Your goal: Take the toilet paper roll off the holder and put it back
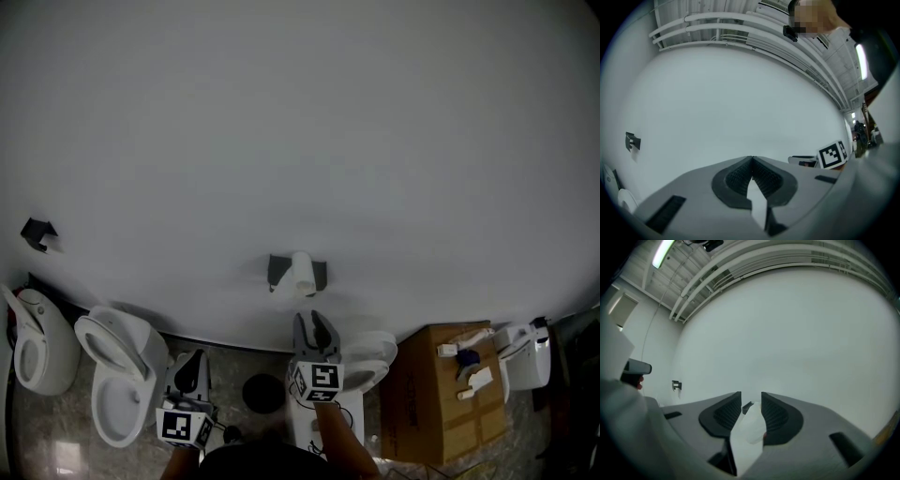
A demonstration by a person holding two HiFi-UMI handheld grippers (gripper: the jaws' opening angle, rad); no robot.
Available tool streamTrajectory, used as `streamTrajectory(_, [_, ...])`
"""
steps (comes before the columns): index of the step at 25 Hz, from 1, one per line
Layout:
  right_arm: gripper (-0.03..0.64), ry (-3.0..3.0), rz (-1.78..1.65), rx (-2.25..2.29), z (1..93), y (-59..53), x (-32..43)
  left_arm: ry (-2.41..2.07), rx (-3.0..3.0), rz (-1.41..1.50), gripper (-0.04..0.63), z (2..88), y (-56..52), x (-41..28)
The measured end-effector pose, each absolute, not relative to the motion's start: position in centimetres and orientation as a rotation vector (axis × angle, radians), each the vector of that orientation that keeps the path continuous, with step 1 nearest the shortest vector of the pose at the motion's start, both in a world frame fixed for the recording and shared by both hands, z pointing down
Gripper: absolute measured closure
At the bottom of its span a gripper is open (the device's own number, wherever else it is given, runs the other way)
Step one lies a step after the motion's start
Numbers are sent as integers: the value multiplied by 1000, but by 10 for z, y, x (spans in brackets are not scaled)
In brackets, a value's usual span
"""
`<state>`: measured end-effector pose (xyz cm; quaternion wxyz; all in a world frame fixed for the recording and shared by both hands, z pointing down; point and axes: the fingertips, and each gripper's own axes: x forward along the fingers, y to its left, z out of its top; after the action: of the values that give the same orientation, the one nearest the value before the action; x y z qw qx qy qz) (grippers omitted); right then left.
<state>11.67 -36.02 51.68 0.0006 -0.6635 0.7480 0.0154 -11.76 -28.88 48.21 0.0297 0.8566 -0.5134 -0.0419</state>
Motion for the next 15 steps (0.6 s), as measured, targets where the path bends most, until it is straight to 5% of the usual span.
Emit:
streamTrajectory(7, [598,2351,118,-2079,504,-327,115,-1573,2655,-144,592,477,-284,-114])
streamTrajectory(15, [614,2320,163,-2028,481,-294,113,-1564,2668,-153,592,470,-278,-116])
